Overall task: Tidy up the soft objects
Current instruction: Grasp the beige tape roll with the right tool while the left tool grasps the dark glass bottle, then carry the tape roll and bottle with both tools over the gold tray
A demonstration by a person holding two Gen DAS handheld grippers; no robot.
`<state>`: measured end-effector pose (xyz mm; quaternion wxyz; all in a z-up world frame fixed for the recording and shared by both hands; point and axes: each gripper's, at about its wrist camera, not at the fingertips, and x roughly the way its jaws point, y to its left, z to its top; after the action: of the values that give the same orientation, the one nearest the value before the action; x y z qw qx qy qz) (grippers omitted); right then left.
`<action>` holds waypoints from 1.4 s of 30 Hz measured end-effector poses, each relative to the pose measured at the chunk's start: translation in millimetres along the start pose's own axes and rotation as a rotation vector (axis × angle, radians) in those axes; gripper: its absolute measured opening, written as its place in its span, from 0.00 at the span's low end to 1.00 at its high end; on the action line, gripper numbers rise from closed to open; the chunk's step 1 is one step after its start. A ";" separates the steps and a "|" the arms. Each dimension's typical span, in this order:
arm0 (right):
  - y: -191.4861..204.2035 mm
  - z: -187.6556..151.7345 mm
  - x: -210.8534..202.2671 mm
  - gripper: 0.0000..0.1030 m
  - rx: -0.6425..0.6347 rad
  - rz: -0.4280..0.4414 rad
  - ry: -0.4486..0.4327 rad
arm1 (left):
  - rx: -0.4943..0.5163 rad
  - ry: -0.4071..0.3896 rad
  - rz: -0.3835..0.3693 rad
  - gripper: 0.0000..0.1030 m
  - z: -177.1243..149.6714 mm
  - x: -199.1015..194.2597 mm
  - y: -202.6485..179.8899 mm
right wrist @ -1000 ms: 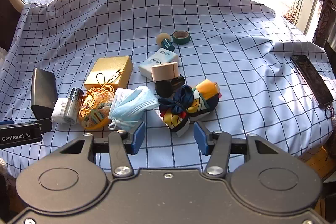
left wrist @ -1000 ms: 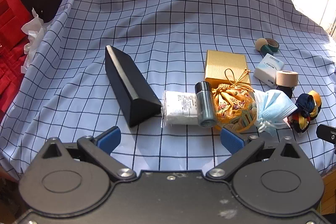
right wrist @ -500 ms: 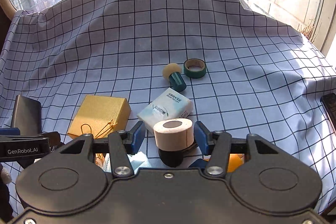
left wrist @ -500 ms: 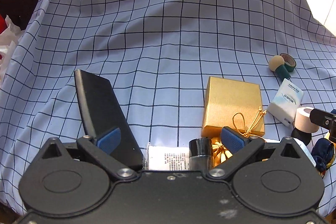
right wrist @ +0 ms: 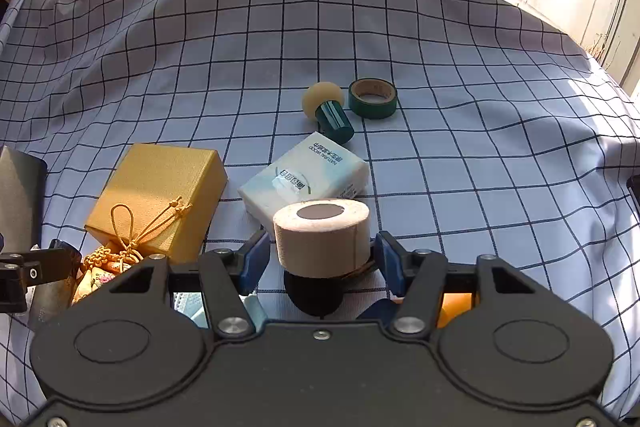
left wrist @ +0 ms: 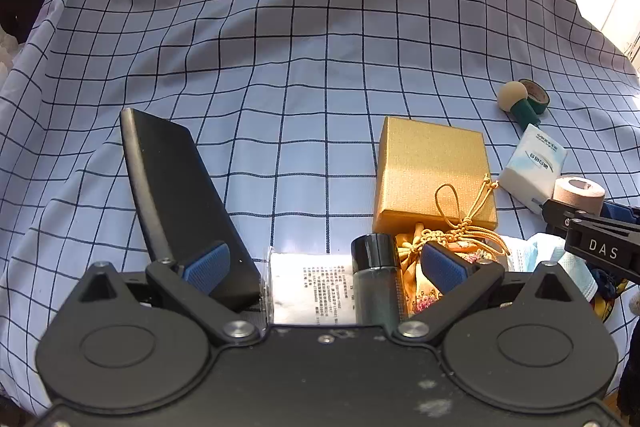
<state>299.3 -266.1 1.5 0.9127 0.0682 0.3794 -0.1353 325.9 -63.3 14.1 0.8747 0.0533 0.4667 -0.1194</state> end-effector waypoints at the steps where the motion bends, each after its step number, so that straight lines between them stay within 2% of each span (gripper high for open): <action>1: 0.9 0.8 0.5 0.55 0.004 0.002 -0.006 | 0.005 -0.004 0.000 0.99 -0.3 -1.7 -0.9; 6: 5.8 -2.9 4.2 0.53 -0.016 -0.021 -0.007 | 0.038 -0.001 -0.038 0.98 -6.8 -7.3 -7.1; 8: 5.9 -5.3 4.0 0.47 -0.023 -0.038 -0.023 | 0.055 -0.003 -0.055 0.95 -10.5 -9.6 -10.6; 14: -1.0 -5.3 0.1 0.47 0.029 -0.017 -0.036 | 0.021 0.030 -0.136 0.69 -13.2 -4.7 -7.4; 16: -3.6 -5.4 -1.6 0.47 0.052 0.002 -0.038 | 0.017 0.026 -0.148 0.46 -13.0 -5.7 -5.5; 18: -5.4 -5.9 -3.7 0.47 0.064 0.011 -0.044 | 0.014 0.035 -0.146 0.31 -13.3 -3.8 -4.7; 21: -6.2 -8.2 -8.0 0.47 0.060 0.016 -0.058 | 0.010 0.032 -0.151 0.30 -15.3 -3.5 -3.6; 22: -6.6 -8.9 -9.6 0.47 0.057 0.016 -0.060 | 0.015 0.030 -0.156 0.24 -15.4 -3.8 -4.4; 23: -6.9 -9.2 -11.1 0.47 0.056 0.016 -0.059 | 0.017 0.032 -0.162 0.23 -15.7 -3.9 -4.8; 27: -8.1 -7.1 -23.1 0.47 0.060 0.033 -0.051 | 0.033 0.031 -0.141 0.23 -14.0 -2.0 -10.7; 31: -9.1 -5.3 -35.0 0.47 0.042 0.015 -0.067 | 0.058 0.038 -0.115 0.23 -10.9 4.0 -16.0; 36: -15.9 4.3 -45.8 0.47 0.108 0.079 -0.021 | 0.040 0.056 -0.135 0.23 -5.4 2.0 -13.6; 42: -15.3 7.2 -78.1 0.47 0.080 0.105 -0.058 | 0.040 0.032 -0.152 0.23 -5.6 -25.3 -10.6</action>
<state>246.8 -267.1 61.7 0.9258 0.1205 0.3429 -0.1042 305.1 -68.4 32.2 0.8544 0.0371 0.4808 -0.1938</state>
